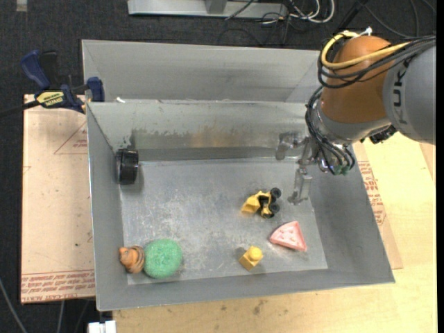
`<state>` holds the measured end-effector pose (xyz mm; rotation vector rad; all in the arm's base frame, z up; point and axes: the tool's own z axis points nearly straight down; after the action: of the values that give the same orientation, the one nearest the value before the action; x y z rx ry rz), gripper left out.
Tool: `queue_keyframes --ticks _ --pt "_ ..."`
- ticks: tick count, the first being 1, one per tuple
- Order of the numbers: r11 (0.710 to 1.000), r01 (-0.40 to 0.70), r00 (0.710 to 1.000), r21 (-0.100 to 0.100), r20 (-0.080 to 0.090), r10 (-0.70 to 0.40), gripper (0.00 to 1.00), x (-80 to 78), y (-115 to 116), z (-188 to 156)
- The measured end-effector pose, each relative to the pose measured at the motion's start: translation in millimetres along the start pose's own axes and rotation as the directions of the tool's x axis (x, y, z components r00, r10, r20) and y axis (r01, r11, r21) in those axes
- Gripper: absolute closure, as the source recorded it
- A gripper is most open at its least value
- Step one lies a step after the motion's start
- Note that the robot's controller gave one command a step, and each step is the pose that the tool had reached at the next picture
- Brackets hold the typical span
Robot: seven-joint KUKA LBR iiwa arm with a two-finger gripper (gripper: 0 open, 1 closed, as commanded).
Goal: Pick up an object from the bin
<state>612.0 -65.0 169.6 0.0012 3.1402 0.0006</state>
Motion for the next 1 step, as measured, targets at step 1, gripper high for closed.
queue_keyframes --ticks 1 --pt "0.998 0.059 0.998 0.001 0.009 -0.059 0.00 -1.9 -1.5 28.5"
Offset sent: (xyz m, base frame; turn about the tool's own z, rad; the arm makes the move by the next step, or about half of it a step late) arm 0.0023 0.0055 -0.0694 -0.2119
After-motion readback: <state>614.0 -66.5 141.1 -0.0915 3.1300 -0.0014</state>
